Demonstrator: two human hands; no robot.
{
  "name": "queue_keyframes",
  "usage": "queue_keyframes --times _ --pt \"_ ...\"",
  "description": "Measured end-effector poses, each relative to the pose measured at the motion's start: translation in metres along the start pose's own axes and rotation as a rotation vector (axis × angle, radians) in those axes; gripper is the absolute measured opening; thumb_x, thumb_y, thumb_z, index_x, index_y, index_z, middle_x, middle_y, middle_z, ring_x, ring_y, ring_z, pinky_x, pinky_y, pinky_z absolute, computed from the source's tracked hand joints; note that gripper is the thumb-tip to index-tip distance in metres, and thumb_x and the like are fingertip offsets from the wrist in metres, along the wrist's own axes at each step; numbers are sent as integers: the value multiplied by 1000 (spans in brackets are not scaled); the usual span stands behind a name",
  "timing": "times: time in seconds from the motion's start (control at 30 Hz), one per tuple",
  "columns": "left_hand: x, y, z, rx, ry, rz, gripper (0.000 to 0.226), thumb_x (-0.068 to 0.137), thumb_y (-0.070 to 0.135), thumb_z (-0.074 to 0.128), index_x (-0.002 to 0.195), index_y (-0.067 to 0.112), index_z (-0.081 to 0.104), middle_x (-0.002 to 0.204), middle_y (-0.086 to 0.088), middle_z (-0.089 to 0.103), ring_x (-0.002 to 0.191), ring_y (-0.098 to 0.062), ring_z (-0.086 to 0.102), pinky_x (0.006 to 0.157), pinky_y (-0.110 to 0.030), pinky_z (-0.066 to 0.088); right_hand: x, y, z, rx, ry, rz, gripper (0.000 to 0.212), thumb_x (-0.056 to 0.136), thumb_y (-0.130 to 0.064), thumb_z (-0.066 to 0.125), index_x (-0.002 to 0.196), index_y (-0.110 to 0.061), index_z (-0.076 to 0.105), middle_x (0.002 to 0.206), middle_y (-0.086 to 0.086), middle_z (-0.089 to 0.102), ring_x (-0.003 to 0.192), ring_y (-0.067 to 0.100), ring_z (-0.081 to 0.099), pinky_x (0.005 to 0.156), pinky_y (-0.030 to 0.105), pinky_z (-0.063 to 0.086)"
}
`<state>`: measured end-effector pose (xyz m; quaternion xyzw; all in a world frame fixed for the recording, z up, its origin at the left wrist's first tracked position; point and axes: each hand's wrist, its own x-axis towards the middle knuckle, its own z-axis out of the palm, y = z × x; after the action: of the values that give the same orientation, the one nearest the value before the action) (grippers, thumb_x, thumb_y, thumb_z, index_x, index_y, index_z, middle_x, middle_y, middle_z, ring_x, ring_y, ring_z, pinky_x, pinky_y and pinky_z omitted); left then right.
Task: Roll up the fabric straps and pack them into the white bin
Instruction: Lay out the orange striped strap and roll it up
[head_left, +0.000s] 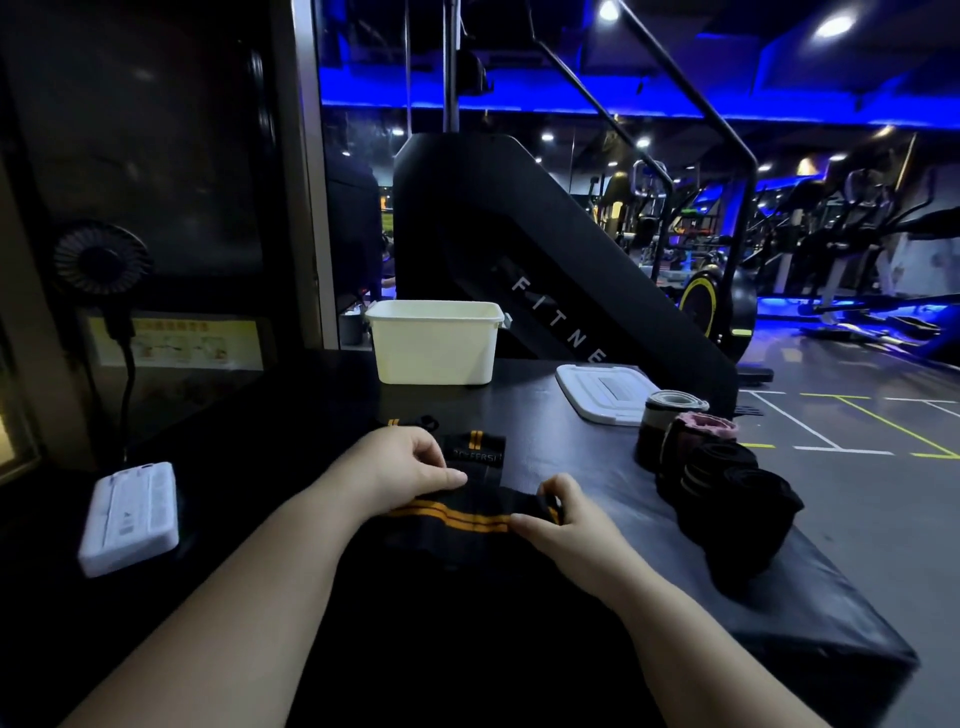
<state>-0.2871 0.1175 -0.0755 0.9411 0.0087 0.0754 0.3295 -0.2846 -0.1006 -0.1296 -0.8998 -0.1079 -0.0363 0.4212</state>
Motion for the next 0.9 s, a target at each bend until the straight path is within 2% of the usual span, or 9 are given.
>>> queue_keyframes --times 0.07,0.23,0.3,0.4,0.5,0.6,0.73,0.8,0.9 --pt "0 5 -11 139 1 -17 29 71 56 77 76 29 67 80 11 66 80 -8 62 75 -29 53 0 -3 2 -9 -15 1 33 85 -40 69 97 -23 43 80 -12 49 70 3 45 55 12 33" --pt "-4 -2 12 310 2 -29 32 72 63 71 86 35 63 90 13 64 90 -10 60 71 -26 47 -3 -2 -2 -130 19 60 28 84 -41 66 101 -24 52 89 -6 59 84 13 55 65 28 40" --pt "-6 -11 31 308 29 -26 33 75 64 67 94 37 62 99 13 64 101 -14 59 80 -28 44 -5 3 -6 -209 49 75 25 82 -41 64 100 -25 58 96 -3 63 90 17 59 70 29 43" --pt "-8 -11 47 451 171 89 35 81 58 64 108 37 61 114 15 59 117 -15 47 95 -35 35 -8 12 -14 -229 81 81 18 77 -36 66 90 -24 62 89 -4 67 86 17 63 73 28 49" --pt "-11 4 52 537 264 267 28 88 44 63 114 34 62 117 14 58 116 -15 46 95 -33 33 -11 21 -25 -255 95 75 13 72 -28 72 83 -29 65 83 -7 67 84 12 62 74 27 50" --pt "-16 19 60 483 192 318 22 95 32 54 114 32 63 112 8 65 109 -20 55 86 -31 43 -11 29 -34 -226 102 93 17 70 -28 77 80 -33 65 81 -8 66 80 10 61 73 25 48" --pt "-24 35 74 598 16 312 37 97 53 41 117 30 62 110 3 67 110 -23 55 79 -32 41 -12 40 -42 -143 128 111 25 65 -35 85 75 -36 62 86 -8 66 77 13 63 72 28 52" --pt "-26 38 83 646 -34 305 45 95 61 39 120 30 59 114 1 65 112 -25 51 86 -36 39 -14 45 -45 -158 141 92 25 65 -36 86 72 -34 63 86 -7 67 80 13 63 74 28 51" --pt "-28 35 96 594 -84 342 45 94 61 39 126 33 54 123 6 62 118 -23 46 98 -40 32 -15 51 -53 -161 129 74 23 68 -30 86 69 -34 63 84 -6 69 78 10 63 66 16 44"
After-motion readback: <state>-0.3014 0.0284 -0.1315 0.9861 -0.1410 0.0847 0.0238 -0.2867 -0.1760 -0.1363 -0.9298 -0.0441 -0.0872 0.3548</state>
